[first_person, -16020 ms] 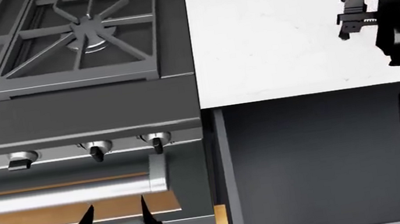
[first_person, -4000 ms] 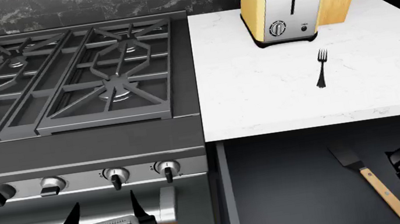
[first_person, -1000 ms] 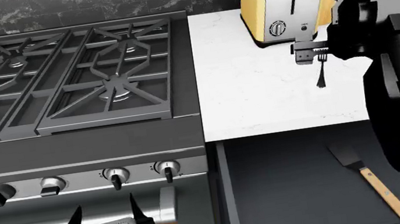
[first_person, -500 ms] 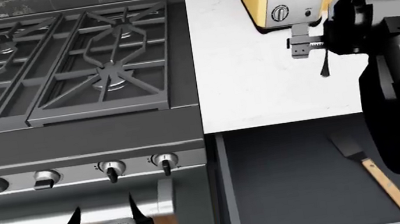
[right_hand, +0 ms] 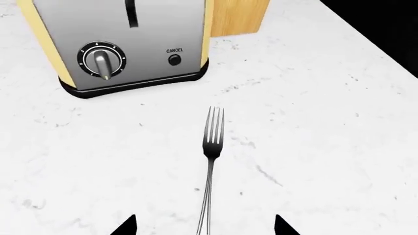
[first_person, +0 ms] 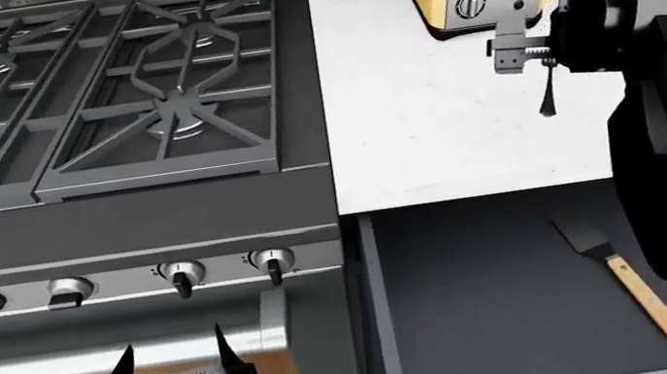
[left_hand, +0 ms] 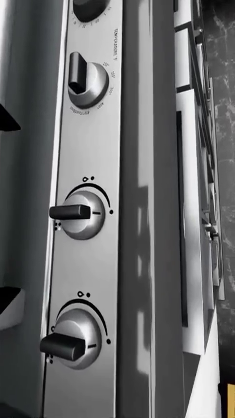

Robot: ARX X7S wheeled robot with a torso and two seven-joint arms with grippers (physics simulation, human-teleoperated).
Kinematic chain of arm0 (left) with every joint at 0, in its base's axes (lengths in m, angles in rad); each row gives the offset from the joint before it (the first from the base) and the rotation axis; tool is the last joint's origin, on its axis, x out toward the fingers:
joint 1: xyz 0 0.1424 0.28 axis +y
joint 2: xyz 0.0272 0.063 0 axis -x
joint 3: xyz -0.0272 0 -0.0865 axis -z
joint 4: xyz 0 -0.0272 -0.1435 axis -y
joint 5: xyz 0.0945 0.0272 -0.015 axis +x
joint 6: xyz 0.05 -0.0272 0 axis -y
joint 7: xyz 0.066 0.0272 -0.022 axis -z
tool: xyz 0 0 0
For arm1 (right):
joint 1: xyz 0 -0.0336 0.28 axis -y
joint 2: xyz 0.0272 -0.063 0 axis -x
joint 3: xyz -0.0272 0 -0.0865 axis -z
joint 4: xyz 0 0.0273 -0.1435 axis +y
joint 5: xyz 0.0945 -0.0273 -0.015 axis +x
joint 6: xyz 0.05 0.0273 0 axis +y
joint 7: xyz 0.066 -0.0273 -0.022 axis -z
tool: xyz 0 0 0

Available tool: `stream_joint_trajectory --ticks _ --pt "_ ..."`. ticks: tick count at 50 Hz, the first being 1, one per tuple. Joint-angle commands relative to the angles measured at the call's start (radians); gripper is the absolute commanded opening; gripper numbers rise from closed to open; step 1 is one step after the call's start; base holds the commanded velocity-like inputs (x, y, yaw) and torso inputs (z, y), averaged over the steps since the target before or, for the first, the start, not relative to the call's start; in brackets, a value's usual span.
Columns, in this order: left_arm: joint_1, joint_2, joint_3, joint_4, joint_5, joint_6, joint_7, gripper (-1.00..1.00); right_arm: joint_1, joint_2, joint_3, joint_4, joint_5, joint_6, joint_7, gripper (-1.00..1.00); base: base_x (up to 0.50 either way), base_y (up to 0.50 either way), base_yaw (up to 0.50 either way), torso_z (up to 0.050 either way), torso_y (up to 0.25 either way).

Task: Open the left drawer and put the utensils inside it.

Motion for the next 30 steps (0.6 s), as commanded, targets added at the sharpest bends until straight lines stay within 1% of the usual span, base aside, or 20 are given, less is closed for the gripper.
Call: stream_joint_trajectory --ticks 1,12,30 --pt "0.002 -0.003 0.003 0.007 0.000 0.008 0.002 1.00 0.001 0.004 -0.007 0.000 0.002 -0.024 0.043 1.00 0.00 0.00 0.00 0.000 0.000" --pt "0.000 -0.005 0.006 0.004 0.002 -0.002 -0.006 1.00 -0.005 0.003 -0.009 0.000 0.003 -0.016 0.019 1.00 0.00 0.00 0.00 0.000 0.000" --pt "0.003 -0.008 0.008 -0.001 0.000 0.007 -0.008 1.00 -0.004 0.005 -0.005 0.000 0.002 -0.015 0.023 1.00 0.00 0.00 0.00 0.000 -0.164"
